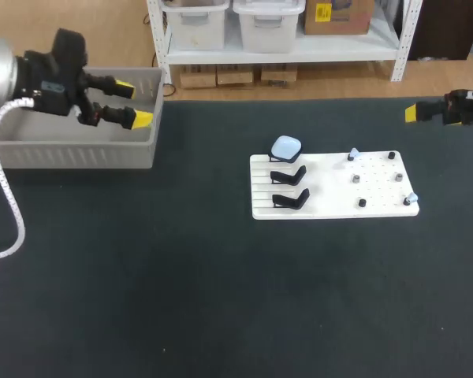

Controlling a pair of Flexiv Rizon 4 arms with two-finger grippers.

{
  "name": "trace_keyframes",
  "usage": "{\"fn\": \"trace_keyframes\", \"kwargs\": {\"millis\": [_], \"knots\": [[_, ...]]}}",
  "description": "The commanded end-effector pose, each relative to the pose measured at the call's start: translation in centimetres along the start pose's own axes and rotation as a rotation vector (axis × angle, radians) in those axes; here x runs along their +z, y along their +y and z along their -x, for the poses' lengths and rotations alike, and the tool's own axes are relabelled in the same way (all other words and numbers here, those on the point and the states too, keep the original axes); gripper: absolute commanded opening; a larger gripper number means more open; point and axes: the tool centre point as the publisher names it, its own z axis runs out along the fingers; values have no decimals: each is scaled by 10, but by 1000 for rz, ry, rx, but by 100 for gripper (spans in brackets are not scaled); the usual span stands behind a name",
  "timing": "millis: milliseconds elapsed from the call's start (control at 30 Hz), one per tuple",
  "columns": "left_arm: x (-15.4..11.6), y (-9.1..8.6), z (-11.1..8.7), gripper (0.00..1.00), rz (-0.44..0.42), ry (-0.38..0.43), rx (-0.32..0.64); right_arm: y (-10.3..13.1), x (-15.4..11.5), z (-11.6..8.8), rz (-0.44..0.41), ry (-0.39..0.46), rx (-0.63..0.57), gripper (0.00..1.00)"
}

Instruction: Pick up each earbud case from the left stands, insert the matching earbuds, close the lid, and place the case in the box.

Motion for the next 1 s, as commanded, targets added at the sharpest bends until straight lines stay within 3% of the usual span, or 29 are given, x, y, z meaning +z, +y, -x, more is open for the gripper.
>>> {"fn": "trace_keyframes", "kwargs": {"millis": [33,367,1000], "knots": [[21,8,3,100,-217,29,145,0,0,0,-1,0,0,100],[51,-2,10,100,-315,41,272,0,0,0,-1,0,0,100],[57,-2,9,100,-319,52,268,0,0,0,-1,0,0,100]]}}
